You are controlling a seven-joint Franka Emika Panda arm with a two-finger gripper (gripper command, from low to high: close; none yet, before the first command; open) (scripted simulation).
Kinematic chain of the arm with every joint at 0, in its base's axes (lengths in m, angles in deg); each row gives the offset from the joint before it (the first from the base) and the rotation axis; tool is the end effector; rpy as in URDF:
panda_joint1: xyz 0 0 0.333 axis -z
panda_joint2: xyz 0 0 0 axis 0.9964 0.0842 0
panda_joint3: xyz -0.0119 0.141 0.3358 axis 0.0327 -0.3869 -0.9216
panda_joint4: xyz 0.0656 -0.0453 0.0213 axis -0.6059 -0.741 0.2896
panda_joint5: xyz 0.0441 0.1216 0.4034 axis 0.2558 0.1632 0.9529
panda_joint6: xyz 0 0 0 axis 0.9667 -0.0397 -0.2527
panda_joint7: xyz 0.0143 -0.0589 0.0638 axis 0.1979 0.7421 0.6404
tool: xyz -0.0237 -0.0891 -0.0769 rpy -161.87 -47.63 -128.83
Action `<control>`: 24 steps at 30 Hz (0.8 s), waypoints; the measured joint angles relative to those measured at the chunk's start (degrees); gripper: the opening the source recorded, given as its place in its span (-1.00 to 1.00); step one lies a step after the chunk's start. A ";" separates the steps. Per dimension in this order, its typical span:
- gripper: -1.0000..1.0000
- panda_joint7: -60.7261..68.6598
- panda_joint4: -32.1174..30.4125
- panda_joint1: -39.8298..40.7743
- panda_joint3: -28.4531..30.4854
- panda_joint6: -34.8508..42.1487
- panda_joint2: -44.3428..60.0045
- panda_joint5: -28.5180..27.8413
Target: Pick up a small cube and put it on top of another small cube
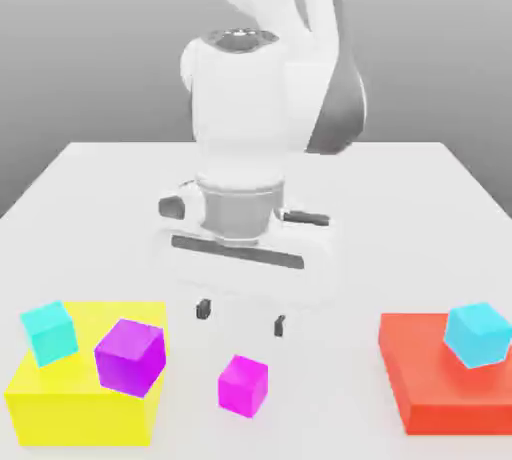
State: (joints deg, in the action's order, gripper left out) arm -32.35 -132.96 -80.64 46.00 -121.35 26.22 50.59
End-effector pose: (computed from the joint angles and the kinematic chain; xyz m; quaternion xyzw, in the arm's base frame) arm 0.4322 -0.0167 0.2236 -0.8223 0.5687 -0.0182 0.0115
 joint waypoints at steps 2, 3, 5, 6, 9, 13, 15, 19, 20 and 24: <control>0.00 -1.14 -0.55 -0.38 0.49 -2.85 4.15 -0.33; 0.00 -1.44 -0.38 -0.53 0.68 -4.45 6.23 -0.52; 0.00 -1.84 0.24 -0.79 1.03 -7.76 10.38 -0.89; 0.00 -1.94 0.60 -0.98 1.24 -9.43 12.46 -0.99; -1.00 -2.12 1.19 -1.20 1.52 -12.01 15.66 -1.21; -1.00 -2.25 1.19 -1.19 1.50 -12.09 15.66 -1.34; -1.00 -2.29 1.15 -1.11 1.45 -11.92 15.48 -1.40; -1.00 -1.91 -0.19 -0.70 0.91 -6.21 8.43 -0.87; -1.00 -1.76 -0.58 -0.61 0.77 -4.56 6.39 -0.67; -1.00 -3.92 0.09 -2.55 -1.53 0.31 2.06 0.99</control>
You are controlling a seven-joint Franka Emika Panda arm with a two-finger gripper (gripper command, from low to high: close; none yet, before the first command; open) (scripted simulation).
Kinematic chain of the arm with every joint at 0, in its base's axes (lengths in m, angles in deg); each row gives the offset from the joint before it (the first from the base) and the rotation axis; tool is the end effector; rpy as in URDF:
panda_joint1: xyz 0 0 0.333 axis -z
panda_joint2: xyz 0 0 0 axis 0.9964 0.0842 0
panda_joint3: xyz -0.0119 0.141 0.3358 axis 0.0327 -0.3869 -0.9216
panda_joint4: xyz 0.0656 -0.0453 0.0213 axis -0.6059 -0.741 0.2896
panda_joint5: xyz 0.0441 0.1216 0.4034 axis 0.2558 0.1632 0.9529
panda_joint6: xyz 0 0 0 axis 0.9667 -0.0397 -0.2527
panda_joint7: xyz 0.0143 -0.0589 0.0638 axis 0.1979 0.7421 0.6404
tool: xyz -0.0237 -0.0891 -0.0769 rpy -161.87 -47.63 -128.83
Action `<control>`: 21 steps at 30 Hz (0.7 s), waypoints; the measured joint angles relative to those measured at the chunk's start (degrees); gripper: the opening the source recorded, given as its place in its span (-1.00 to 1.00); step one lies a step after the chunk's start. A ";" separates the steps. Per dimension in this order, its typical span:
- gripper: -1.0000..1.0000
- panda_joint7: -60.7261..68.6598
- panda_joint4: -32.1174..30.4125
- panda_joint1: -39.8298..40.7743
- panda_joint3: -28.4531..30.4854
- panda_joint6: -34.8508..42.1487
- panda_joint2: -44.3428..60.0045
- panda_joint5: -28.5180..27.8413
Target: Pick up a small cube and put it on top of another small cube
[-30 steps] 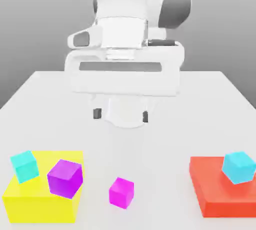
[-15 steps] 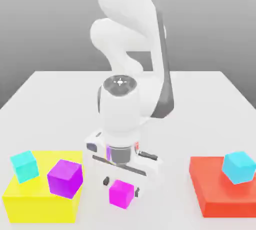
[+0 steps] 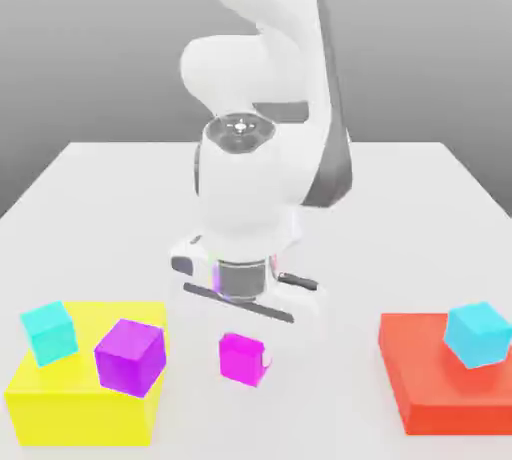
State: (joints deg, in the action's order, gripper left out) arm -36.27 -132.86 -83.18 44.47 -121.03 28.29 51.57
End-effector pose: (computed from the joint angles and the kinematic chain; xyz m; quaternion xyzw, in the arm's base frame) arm 0.4283 0.0136 0.2082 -0.8186 0.5744 0.0016 0.0049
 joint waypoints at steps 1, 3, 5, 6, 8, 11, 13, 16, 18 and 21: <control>-1.00 -1.07 0.51 -1.07 -0.77 0.95 -0.50 0.42; -1.00 -3.40 1.58 -3.47 -2.17 2.78 -1.39 1.13; -1.00 -5.90 2.69 -5.81 -3.33 4.60 -2.24 1.66; -1.00 -7.21 3.24 -6.92 -3.90 5.50 -2.65 1.85; -1.00 -9.92 4.35 -9.08 -5.02 7.31 -3.46 2.11; -1.00 -14.16 6.02 -12.17 -6.78 10.01 -4.61 2.23; -1.00 -17.15 7.13 -13.75 -8.40 11.80 -5.32 2.11; -1.00 -21.74 8.79 -17.47 -9.50 14.48 -6.28 1.78; -1.00 -24.88 9.90 -19.74 -10.54 16.26 -6.84 1.45; -1.00 -29.70 11.55 -23.06 -12.14 18.91 -7.50 0.80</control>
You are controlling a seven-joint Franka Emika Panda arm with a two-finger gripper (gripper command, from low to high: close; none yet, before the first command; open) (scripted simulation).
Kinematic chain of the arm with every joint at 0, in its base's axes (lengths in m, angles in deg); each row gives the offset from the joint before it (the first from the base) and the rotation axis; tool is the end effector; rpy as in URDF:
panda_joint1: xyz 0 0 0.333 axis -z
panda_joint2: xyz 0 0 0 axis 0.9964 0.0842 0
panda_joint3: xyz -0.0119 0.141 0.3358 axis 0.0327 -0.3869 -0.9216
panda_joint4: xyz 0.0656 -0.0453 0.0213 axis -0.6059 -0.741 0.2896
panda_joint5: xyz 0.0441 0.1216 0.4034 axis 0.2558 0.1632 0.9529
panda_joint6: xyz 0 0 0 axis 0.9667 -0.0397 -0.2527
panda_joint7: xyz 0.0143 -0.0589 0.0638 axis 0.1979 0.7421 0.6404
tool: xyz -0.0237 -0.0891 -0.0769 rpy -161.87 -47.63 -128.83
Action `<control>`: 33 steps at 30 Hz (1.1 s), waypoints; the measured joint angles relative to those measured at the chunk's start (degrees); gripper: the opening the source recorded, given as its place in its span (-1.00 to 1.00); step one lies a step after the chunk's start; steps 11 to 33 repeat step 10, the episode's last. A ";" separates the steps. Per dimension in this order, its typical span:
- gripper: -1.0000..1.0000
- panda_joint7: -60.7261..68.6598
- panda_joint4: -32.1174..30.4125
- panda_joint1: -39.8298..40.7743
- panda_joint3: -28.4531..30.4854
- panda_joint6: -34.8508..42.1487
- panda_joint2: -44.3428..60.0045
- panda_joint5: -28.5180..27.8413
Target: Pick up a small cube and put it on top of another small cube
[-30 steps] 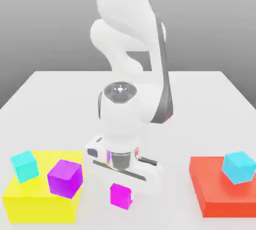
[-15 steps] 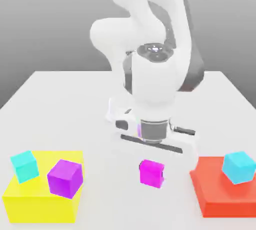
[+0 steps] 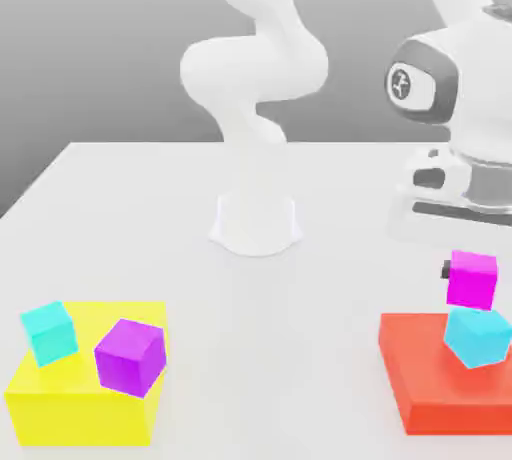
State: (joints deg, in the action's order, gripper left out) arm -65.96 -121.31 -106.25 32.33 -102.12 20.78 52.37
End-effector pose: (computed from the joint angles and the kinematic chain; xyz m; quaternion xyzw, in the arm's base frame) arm 0.3888 0.2928 0.3126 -0.8429 0.5381 0.0017 0.0031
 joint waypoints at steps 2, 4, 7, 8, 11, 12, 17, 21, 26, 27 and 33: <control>-1.00 -1.90 0.21 -1.39 0.20 -1.09 1.42 -1.14; -1.00 -3.14 -0.05 -1.83 0.78 -3.64 3.80 -2.48; 1.00 -4.62 -0.72 -1.43 1.41 -8.30 7.99 -4.40; 1.00 -4.62 -0.72 -1.43 1.41 -8.30 7.99 -4.40; 1.00 -4.62 -0.72 -1.43 1.41 -8.30 7.99 -4.40; 1.00 -4.62 -0.72 -1.43 1.41 -8.30 7.99 -4.40; 1.00 -4.62 -0.72 -1.43 1.41 -8.30 7.99 -4.40; 1.00 -4.62 -0.72 -1.43 1.41 -8.30 7.99 -4.40; 1.00 -4.62 -0.72 -1.43 1.41 -8.30 7.99 -4.40; 1.00 -4.62 -0.72 -1.43 1.41 -8.30 7.99 -4.40; 1.00 -4.62 -0.72 -1.43 1.41 -8.30 7.99 -4.40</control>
